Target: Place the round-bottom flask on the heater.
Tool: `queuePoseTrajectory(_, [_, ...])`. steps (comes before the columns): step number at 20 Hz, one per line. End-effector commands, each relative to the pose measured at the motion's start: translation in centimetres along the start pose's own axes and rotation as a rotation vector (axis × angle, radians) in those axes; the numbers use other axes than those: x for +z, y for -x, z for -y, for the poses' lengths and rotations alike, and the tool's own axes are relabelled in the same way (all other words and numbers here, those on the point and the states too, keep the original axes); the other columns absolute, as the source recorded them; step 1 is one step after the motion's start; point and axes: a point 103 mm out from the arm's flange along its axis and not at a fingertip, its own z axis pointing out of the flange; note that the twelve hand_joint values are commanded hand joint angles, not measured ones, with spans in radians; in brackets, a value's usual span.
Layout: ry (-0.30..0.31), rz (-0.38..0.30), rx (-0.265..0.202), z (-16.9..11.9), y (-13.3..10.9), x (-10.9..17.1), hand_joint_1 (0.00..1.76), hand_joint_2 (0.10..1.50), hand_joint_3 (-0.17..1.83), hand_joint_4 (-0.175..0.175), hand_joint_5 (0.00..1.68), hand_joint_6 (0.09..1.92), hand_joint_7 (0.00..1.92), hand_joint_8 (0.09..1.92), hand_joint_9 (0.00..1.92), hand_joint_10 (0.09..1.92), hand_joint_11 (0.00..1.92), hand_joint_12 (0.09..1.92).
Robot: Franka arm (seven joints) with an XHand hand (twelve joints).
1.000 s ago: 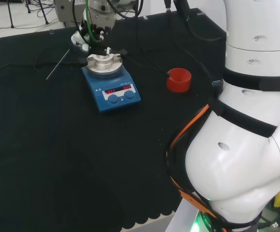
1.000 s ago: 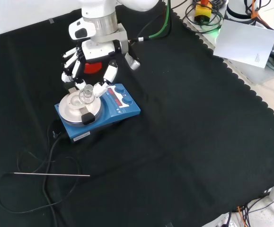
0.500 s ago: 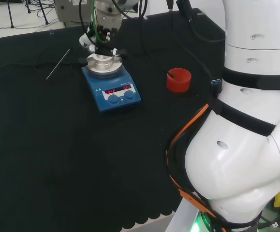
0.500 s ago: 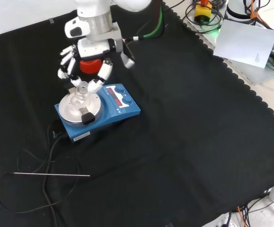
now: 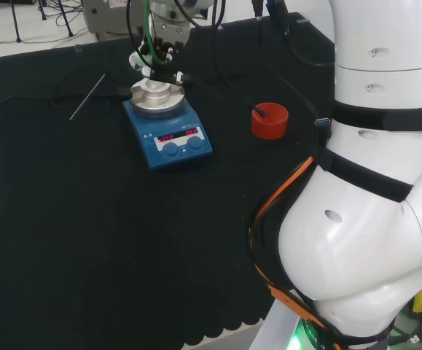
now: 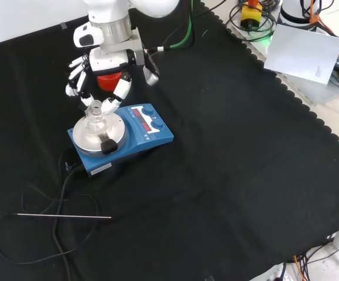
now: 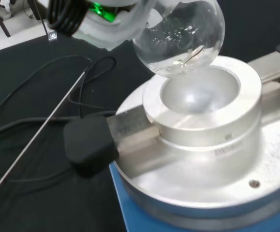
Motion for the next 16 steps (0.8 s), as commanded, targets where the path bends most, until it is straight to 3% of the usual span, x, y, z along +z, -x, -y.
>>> queuePoseTrajectory(1, [-0.004,0.006,0.011,-1.3,0.7,0.2,1.10,0.72,0.61,0.175,1.18,0.82,0.51,0.59,0.70,0.56,0.28,1.31])
queuePoseTrajectory(6, [-0.006,0.003,0.029,-2.2,1.2,0.8,1.10,0.72,0.61,0.175,1.18,0.82,0.51,0.59,0.70,0.56,0.28,1.31])
queuePoseTrajectory(9, [-0.015,0.007,0.016,-1.1,0.5,1.2,1.10,0.71,0.61,0.175,1.18,0.82,0.51,0.59,0.70,0.56,0.28,1.31])
queuePoseTrajectory(16, [-0.027,0.011,0.035,-3.0,1.8,1.6,1.10,0.71,0.62,0.175,1.18,0.82,0.51,0.59,0.70,0.56,0.28,1.31])
